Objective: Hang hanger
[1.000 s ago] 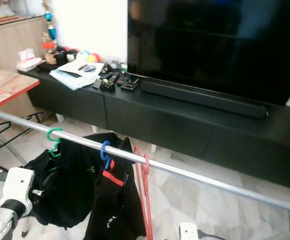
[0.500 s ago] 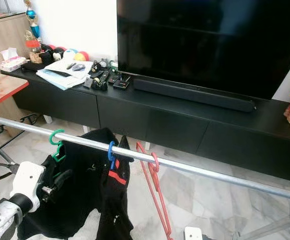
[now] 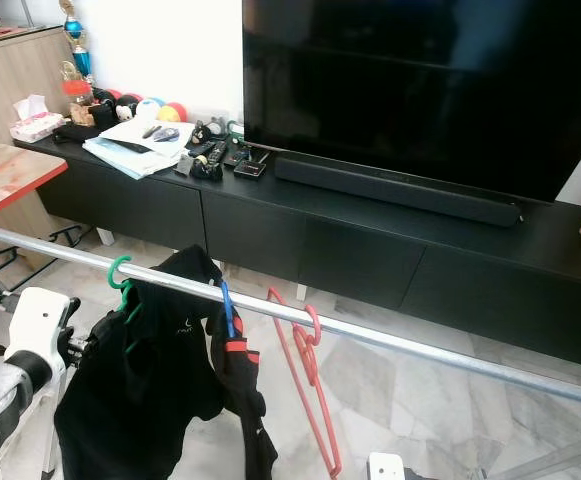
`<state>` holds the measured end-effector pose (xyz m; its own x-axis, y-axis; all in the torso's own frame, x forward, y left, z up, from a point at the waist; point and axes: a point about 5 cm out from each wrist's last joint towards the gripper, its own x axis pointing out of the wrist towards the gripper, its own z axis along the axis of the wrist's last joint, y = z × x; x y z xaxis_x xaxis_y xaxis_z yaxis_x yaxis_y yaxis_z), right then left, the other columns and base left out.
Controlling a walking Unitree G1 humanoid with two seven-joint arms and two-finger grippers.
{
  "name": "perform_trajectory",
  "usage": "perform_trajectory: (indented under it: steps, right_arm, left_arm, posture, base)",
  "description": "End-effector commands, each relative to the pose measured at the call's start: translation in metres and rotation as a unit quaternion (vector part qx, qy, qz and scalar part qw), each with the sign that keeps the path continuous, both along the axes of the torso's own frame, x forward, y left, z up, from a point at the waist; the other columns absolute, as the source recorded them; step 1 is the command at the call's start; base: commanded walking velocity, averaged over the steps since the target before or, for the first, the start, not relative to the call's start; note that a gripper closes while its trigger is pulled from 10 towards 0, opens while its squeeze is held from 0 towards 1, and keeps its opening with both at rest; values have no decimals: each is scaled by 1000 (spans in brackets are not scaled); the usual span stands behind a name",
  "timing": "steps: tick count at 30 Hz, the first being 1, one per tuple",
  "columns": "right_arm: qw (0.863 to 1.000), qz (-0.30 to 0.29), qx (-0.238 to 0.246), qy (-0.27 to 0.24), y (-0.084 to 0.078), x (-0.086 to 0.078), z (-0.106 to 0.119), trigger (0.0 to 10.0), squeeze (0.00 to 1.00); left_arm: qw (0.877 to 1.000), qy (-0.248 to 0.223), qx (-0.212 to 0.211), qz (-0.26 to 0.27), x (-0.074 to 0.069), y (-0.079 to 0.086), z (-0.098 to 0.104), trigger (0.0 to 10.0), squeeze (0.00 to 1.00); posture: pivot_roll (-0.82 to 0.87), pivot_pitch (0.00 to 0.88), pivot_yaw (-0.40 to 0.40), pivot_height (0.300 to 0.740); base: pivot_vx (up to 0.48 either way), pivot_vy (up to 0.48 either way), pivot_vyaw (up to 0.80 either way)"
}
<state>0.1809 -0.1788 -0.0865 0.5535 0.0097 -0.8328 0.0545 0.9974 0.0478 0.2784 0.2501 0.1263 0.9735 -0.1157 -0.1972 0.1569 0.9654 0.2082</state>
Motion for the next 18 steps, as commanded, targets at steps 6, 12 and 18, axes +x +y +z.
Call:
perform_trajectory:
  steps: [6, 12, 18]
  right_arm:
    - [1000, -9, 0, 1, 0, 0, 0, 10000, 0]
    - [1000, -11, -1, 0, 0, 1, 0, 10000, 0]
    - [1000, -12, 0, -1, 0, 2, 1, 10000, 0]
  left_arm:
    - [999, 35, -9, -24, 24, -8, -1, 10000, 0]
    - [993, 63, -42, -92, 33, -21, 4, 10000, 0]
    - [992, 77, -36, -94, 38, -22, 2, 10000, 0]
  posture:
    - [166, 0, -8, 740]
    - [166, 8, -8, 740]
    - [167, 12, -8, 740]
  base:
    - [0, 0, 0]
    - [0, 0, 0]
    - [0, 0, 0]
